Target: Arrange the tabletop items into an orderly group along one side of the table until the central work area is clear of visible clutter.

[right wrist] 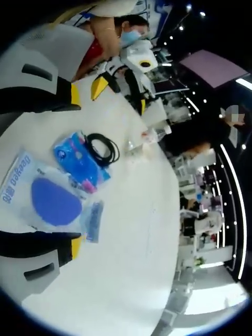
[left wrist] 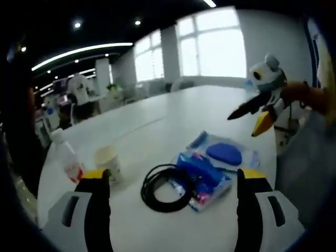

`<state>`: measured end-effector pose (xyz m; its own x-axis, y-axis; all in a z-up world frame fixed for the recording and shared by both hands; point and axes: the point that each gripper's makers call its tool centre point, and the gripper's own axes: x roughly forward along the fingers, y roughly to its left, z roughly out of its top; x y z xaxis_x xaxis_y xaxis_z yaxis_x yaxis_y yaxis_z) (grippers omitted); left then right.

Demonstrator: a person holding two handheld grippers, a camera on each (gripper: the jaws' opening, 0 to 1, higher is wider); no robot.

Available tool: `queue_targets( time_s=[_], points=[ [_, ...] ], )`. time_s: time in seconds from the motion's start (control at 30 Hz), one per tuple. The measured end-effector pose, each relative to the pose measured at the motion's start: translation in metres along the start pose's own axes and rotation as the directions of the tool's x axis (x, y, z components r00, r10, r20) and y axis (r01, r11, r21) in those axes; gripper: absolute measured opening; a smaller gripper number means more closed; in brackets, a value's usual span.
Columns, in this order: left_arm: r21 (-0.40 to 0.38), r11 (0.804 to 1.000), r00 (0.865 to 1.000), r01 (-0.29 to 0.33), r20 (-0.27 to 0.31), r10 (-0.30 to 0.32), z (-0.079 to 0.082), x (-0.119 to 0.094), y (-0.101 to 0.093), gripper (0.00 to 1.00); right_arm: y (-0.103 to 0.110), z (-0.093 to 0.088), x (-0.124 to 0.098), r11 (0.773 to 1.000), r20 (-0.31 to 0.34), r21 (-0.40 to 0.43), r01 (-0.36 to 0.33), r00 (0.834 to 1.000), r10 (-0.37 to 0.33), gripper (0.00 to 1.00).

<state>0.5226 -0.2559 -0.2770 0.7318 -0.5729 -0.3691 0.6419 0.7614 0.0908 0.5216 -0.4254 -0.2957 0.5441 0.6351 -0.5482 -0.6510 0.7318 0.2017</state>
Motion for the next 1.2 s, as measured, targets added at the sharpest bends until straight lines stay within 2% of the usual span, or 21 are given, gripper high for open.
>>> queue_targets(
  time_s=[0.17,0.47,0.53,0.6,0.7,0.87,1.13,1.2],
  points=[
    [0.013,0.998,0.998,0.055,-0.004,-0.055,0.003,0.007,-0.013,0.96,-0.003,-0.014,-0.005,1.000,-0.030,0.020,0.017,0.999,-0.016,0.94],
    [0.040,0.993,0.994,0.111,-0.007,-0.111,0.011,0.026,-0.027,0.94,-0.013,-0.033,-0.016,0.993,-0.072,0.088,0.077,0.995,-0.071,0.92],
    [0.045,0.992,0.993,0.119,-0.007,-0.119,0.014,0.029,-0.028,0.94,-0.017,-0.039,-0.020,0.983,-0.095,0.146,0.114,0.990,-0.101,0.90],
    [0.054,0.990,0.992,0.129,0.000,-0.130,0.018,0.034,-0.030,0.93,-0.021,-0.039,-0.022,0.975,-0.076,0.177,0.132,0.990,-0.120,0.89],
    [0.063,0.986,0.988,0.156,0.000,-0.156,0.022,0.043,-0.036,0.92,-0.026,-0.048,-0.026,0.947,-0.108,0.274,0.167,0.984,-0.143,0.87],
    [0.076,0.977,0.980,0.198,-0.019,-0.197,0.023,0.062,-0.045,0.89,-0.032,-0.056,-0.031,0.908,-0.127,0.360,0.212,0.976,-0.177,0.81],
    [0.086,0.969,0.972,0.233,-0.029,-0.231,0.027,0.090,-0.051,0.84,-0.032,-0.073,-0.038,0.880,-0.182,0.405,0.247,0.965,-0.187,0.74],
    [0.088,0.967,0.970,0.241,-0.039,-0.238,0.025,0.100,-0.051,0.83,-0.030,-0.082,-0.041,0.860,-0.219,0.433,0.270,0.957,-0.191,0.71]
  ],
)
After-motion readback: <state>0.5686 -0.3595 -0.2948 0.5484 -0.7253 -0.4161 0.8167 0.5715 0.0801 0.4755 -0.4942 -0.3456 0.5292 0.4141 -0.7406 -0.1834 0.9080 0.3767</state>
